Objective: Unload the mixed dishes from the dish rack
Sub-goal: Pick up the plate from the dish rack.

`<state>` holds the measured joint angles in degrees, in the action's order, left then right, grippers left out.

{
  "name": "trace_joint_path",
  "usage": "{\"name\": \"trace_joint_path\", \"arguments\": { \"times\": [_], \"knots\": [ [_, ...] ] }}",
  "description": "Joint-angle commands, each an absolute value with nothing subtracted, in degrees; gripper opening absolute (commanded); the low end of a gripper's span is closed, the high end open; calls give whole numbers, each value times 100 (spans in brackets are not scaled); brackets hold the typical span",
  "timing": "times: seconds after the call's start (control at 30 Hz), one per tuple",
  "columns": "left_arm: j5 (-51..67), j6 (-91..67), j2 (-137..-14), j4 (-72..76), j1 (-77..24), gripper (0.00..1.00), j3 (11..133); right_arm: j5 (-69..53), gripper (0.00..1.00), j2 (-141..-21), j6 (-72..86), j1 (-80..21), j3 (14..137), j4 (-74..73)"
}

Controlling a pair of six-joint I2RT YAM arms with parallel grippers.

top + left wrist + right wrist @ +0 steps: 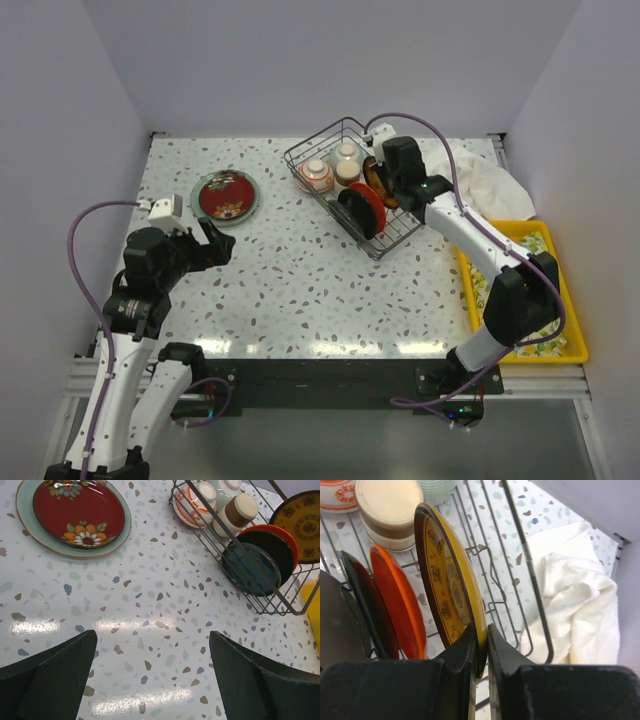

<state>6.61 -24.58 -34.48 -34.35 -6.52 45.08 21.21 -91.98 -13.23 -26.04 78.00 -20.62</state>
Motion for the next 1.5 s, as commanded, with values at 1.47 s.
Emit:
{"name": "trace_joint_path", "arguments": {
  "times": [1.47],
  "knots": [
    [1055,-4244,-5968,763,-2909,86,3842,-2909,0,-6838,5159,-2654,4658,1081]
  ]
}}
